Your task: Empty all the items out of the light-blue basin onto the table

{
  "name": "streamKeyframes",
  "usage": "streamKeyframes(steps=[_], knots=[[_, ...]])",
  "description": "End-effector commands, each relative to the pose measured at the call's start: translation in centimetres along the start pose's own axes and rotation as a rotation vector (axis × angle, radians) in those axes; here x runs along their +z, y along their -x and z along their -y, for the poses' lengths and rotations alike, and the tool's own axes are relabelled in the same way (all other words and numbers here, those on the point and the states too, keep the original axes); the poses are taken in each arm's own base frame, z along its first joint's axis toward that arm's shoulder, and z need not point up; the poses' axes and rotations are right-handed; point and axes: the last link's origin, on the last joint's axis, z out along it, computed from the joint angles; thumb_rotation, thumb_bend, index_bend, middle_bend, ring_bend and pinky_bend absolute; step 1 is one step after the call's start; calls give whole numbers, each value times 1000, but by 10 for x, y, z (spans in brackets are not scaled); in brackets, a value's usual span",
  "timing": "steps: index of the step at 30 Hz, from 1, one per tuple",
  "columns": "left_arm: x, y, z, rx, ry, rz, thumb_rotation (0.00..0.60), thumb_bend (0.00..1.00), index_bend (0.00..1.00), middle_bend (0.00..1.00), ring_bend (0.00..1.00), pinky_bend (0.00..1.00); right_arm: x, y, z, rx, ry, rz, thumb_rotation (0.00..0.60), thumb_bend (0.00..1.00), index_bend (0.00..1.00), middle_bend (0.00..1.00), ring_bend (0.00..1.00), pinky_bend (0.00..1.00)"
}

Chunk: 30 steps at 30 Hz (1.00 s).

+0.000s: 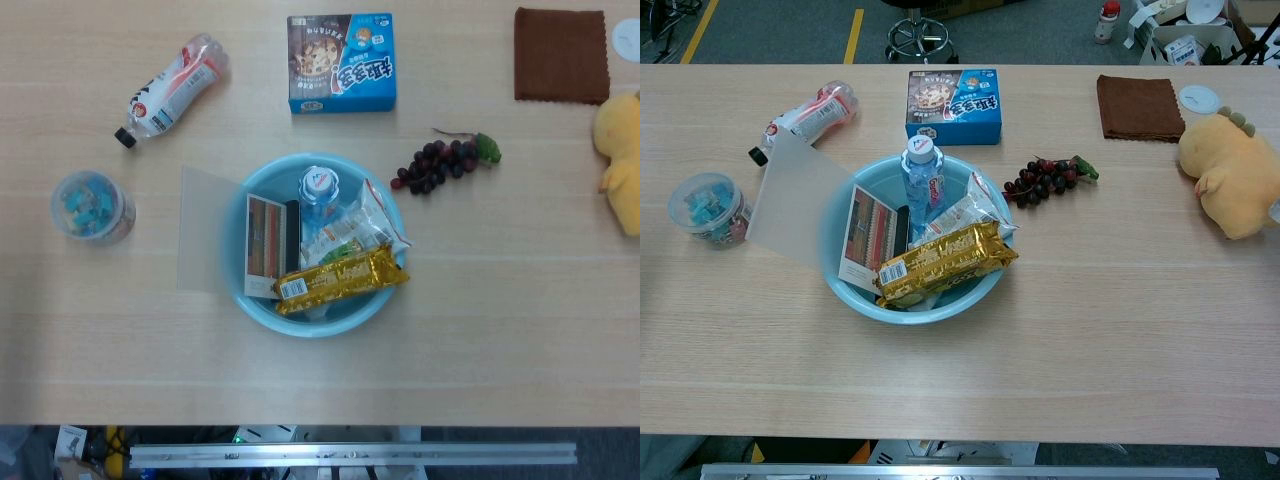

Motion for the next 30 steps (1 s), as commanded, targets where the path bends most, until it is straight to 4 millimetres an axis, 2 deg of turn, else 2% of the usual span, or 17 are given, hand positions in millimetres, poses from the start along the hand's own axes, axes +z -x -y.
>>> streamKeyframes(steps=[1,9,16,22,30], knots=[[0,1,0,1,-1,4,600,309,122,229,186,169,-1,1,0,5,2,3,600,238,343,386,353,517],[-2,1,-1,-8,12,-3,600,309,125,227,186,169,-4,1,2,20,-10,7,600,238,343,386,353,517],[-6,2,0,-11,8,2,600,309,125,227,186,169,2,-1,11,40,-81,28,600,238,343,386,353,517],[-6,1,0,-8,7,3,600,309,125,227,186,169,15,-2,34,67,-193,59,600,236,343,386,353,517],[-4,2,-4,-19,17,6,600,308,125,226,186,169,36,-6,84,83,-389,151,600,127,344,386,353,517]])
